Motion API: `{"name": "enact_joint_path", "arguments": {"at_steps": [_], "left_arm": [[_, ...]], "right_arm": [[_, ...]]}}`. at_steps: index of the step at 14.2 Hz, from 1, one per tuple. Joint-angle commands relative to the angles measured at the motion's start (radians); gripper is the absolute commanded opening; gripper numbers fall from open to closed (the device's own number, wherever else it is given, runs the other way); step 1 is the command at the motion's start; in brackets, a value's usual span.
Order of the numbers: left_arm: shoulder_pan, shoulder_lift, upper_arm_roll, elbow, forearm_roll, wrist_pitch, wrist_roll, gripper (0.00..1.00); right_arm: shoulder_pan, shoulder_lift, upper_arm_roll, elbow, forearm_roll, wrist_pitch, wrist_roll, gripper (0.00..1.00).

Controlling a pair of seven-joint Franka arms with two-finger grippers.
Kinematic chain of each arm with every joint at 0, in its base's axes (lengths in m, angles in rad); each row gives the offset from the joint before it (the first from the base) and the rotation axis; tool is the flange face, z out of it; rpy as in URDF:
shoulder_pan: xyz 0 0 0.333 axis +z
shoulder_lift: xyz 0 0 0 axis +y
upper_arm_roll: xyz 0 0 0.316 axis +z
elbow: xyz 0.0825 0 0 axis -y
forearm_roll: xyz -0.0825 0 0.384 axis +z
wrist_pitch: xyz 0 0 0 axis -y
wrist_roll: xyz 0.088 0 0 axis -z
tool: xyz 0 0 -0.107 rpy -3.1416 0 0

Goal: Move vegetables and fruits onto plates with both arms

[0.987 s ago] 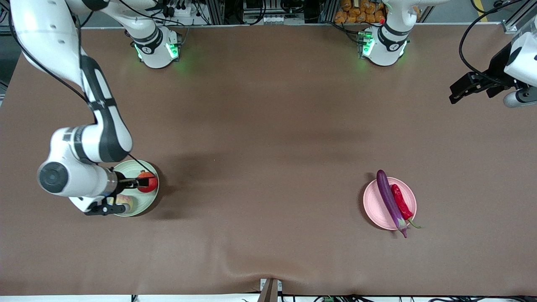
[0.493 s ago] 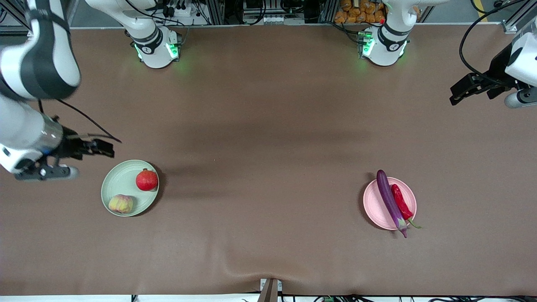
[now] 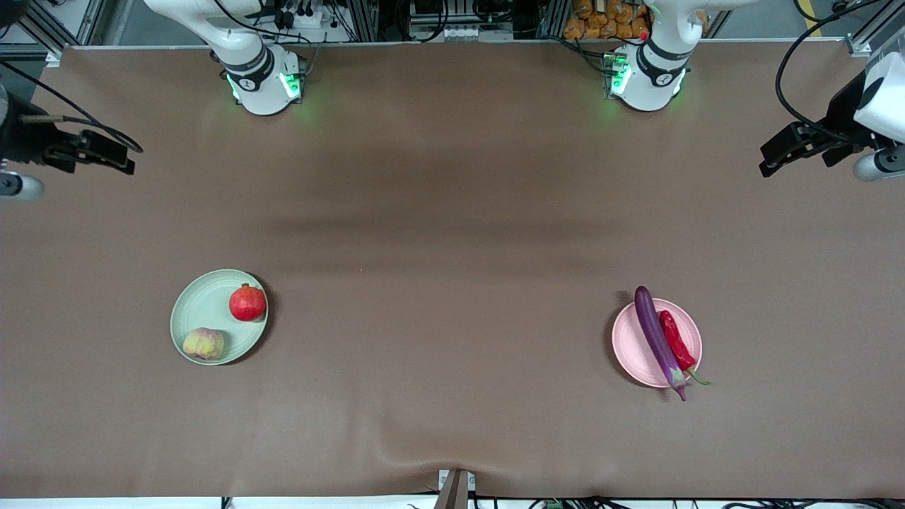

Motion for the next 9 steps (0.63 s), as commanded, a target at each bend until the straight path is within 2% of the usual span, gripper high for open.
{"name": "enact_joint_path", "arguments": {"at_steps": [1, 5, 9], "left_arm": [[0.0, -0.007, 0.006, 0.01, -0.015, -0.011, 0.021, 1.0], [-0.002, 0.03, 0.006, 0.071, -0.013, -0.011, 0.018, 1.0], [-0.003, 0.031, 0.006, 0.075, -0.01, -0.014, 0.018, 1.0]], "right_arm": [[-0.016, -0.002, 0.005, 0.036, 0.021, -0.054, 0.043, 1.0], [-0.013, -0.005, 0.0, 0.046, 0.013, -0.06, 0.052, 1.0], [-0.011, -0.003, 0.006, 0.043, 0.025, -0.039, 0.054, 1.0]]}}
